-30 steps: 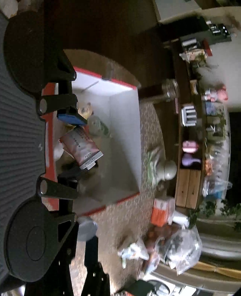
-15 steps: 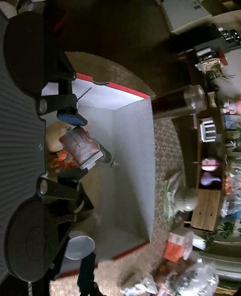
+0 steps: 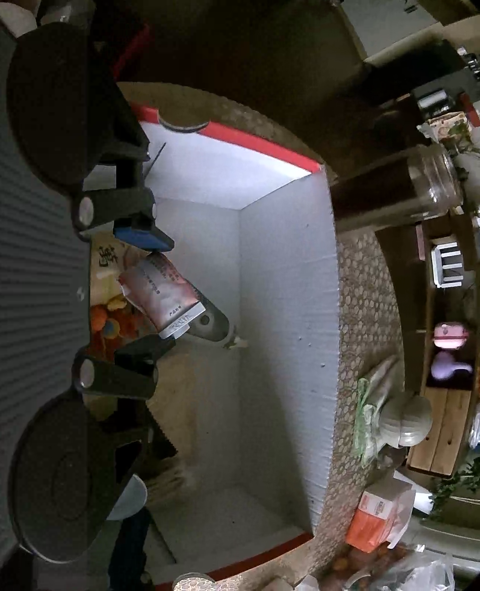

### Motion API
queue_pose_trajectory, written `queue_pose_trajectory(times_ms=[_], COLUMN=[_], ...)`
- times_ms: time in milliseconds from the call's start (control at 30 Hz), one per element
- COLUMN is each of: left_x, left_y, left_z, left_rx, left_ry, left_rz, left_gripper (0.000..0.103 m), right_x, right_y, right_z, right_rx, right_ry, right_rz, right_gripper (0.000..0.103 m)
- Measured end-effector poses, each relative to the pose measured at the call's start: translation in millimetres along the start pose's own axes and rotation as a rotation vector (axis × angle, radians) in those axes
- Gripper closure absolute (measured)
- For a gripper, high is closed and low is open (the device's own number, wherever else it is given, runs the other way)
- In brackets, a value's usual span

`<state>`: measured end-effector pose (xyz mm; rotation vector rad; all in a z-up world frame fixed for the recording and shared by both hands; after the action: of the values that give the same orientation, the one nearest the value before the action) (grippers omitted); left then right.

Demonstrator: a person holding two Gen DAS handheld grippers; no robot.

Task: Organize objects
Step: 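Lower both tools into the box and open them to release the items, then withdraw both tools from the box toward the tissue pack and marker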

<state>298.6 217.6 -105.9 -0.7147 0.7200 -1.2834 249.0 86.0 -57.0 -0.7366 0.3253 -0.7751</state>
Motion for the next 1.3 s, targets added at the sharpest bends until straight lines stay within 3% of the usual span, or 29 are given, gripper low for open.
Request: queue_pose_trajectory(times_ms=[200,300,367,533,933,1100,1200,1300], left_x=[-1,-1,0,3,21,33,41,52], left_y=[-2,-5,-8,-20,-70,-98,-115,-129], left_z=[0,2,2,0,-10,-15,-20,-24], left_rx=[0.009,0.02,0.026,0.039,0.091,0.122,0.14,0.153], left_ry=[-0.01,-0.02,-0.028,-0.037,-0.018,-0.003,-0.004,-0.002], left_rz=[0.004,0.0,-0.005,-0.002,-0.01,-0.034,-0.056,-0.083], left_gripper=[0.054,0.047,0.046,0.041,0.04,0.04,0.032,0.031], right_x=[-4,-4,-4,-4,-1,6,13,20], right_y=[0,-6,-11,-26,-82,-108,-123,-136], right_z=[-1,-1,0,3,-2,-8,-15,-23], right_rx=[0.003,0.017,0.032,0.052,0.109,0.14,0.156,0.17], right_ry=[-0.024,-0.026,-0.025,-0.02,-0.006,-0.007,0.004,0.024], right_rz=[-0.001,0.004,0.009,0.003,-0.016,-0.033,-0.046,-0.054], right_gripper=[0.055,0.051,0.041,0.041,0.04,0.04,0.039,0.039])
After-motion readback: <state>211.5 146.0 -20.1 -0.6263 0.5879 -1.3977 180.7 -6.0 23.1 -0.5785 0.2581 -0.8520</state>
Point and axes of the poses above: each gripper's, at about its wrist camera, not at the fingertips, and y roughly the way its jaws point, x to its right, z to its top, the point moved 2 cm from there along y, roughly the way its jaws point, and after that the axes turned 7 degrees about x, right-handed, at the moved point
